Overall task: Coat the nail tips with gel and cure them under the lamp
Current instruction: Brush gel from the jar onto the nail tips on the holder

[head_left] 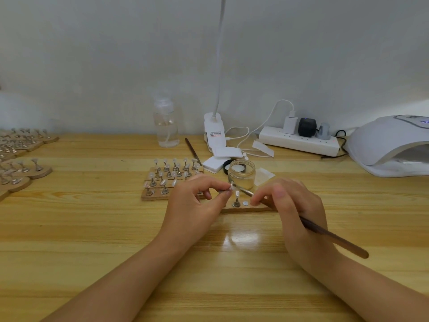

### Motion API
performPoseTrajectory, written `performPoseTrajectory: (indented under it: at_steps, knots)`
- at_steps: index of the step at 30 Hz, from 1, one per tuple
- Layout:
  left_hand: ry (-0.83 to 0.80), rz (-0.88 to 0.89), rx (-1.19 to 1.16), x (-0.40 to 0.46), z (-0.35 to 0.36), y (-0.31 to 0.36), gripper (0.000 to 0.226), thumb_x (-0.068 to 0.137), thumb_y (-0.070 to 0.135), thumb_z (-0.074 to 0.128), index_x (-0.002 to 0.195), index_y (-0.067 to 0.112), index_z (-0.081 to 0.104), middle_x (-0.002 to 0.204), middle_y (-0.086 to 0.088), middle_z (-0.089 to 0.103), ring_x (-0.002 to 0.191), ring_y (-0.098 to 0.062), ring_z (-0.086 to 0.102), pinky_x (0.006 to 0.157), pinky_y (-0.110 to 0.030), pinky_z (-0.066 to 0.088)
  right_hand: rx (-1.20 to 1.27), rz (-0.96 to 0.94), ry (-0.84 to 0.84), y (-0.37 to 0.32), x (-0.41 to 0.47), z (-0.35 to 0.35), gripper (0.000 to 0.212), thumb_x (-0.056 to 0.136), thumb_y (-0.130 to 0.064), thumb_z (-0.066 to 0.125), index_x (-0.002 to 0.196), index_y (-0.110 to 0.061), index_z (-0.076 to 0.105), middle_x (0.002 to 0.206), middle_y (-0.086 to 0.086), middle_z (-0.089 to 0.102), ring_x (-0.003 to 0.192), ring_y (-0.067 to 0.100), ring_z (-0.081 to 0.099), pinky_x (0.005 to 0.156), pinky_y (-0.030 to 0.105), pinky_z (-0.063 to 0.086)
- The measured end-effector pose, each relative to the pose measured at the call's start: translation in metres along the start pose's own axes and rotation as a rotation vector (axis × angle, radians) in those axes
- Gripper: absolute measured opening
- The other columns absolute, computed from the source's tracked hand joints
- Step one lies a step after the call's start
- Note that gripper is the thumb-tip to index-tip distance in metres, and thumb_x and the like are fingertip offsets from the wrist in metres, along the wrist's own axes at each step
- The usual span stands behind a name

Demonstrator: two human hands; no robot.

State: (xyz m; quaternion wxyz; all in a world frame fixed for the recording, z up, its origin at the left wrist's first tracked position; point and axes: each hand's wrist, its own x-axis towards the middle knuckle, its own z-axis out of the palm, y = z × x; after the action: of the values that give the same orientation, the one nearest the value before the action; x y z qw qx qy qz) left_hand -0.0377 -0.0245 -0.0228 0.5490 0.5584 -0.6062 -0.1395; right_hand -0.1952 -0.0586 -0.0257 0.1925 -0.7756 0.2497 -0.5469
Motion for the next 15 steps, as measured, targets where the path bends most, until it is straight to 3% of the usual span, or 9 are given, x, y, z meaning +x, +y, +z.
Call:
performPoseTrajectory:
  at_steps: [3,8,15]
  knots:
    - [0.004,-0.014,-0.008,0.0002,0.0003,-0.0008,0.02,0.072,0.009,0.073,0.073,0.029,0.069,0.071,0.009,0.065,0.061,-0.001,0.046,0.055,-0.008,0.034,0.006,0.06,-0.027,0.0015,0.0011,0.0013,0.036,0.088,-0.034,0.031,0.07,-0.025,0.061,0.07,-0.014,0.061,0.076,0.001,0.056,0.076,0.021,0.038]
    - [0.006,-0.014,-0.025,0.0004,0.0001,-0.0002,0.017,0.073,0.007,0.073,0.077,0.023,0.071,0.072,0.007,0.065,0.061,-0.003,0.047,0.056,-0.008,0.035,0.005,-0.03,0.02,0.0022,-0.0005,0.0009,0.041,0.088,-0.027,0.033,0.063,-0.013,0.062,0.066,-0.006,0.059,0.065,0.013,0.054,0.069,0.034,0.041]
    - [0.026,0.002,-0.043,-0.0002,0.0003,0.002,0.025,0.075,0.007,0.07,0.08,0.031,0.069,0.073,0.012,0.066,0.062,-0.006,0.052,0.05,-0.013,0.037,0.0,0.017,0.068,0.0032,0.0031,0.0024,0.026,0.087,-0.031,0.037,0.074,-0.028,0.059,0.074,-0.013,0.061,0.076,0.005,0.057,0.074,0.035,0.046]
